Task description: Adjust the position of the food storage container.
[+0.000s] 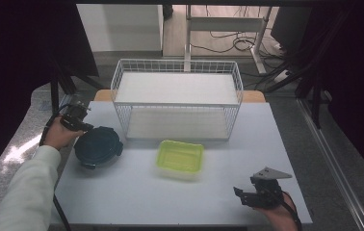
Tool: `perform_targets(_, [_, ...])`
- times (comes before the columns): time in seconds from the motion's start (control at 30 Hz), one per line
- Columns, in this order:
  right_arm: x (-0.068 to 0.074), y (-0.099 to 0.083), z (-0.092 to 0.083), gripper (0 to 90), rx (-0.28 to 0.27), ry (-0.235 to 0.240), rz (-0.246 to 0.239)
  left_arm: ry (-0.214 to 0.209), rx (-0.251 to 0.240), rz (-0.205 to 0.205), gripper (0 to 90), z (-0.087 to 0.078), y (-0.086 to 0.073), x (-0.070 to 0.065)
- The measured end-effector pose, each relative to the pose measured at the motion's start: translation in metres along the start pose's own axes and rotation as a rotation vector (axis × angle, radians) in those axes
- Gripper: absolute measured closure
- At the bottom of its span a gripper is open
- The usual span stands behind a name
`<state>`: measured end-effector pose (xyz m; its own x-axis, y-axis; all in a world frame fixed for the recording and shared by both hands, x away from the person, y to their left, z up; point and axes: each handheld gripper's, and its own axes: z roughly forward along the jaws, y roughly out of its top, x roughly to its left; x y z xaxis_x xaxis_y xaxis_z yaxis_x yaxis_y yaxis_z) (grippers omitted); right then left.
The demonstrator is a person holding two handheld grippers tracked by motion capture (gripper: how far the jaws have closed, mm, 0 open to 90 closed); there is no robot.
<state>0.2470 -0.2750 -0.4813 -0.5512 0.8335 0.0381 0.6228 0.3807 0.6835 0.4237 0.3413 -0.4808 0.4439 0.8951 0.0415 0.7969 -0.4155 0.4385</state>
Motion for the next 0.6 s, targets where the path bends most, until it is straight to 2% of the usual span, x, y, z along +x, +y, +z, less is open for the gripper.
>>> perform_targets(0.3, [0.002,0.001,-0.001,24.8,-0.004,0.002,-0.007,-0.024,-0.012,0.024,90.0,-0.005,-0.009,-0.012])
perform_targets(0.4, [0.003,0.002,-0.001,24.8,-0.006,0.003,-0.010,-0.036,-0.013,0.040,90.0,-0.007,-0.012,-0.022])
perform_targets(0.6, [0.003,0.002,-0.002,24.9,-0.008,0.005,-0.012,-0.063,-0.026,0.052,90.0,-0.009,-0.019,-0.033])
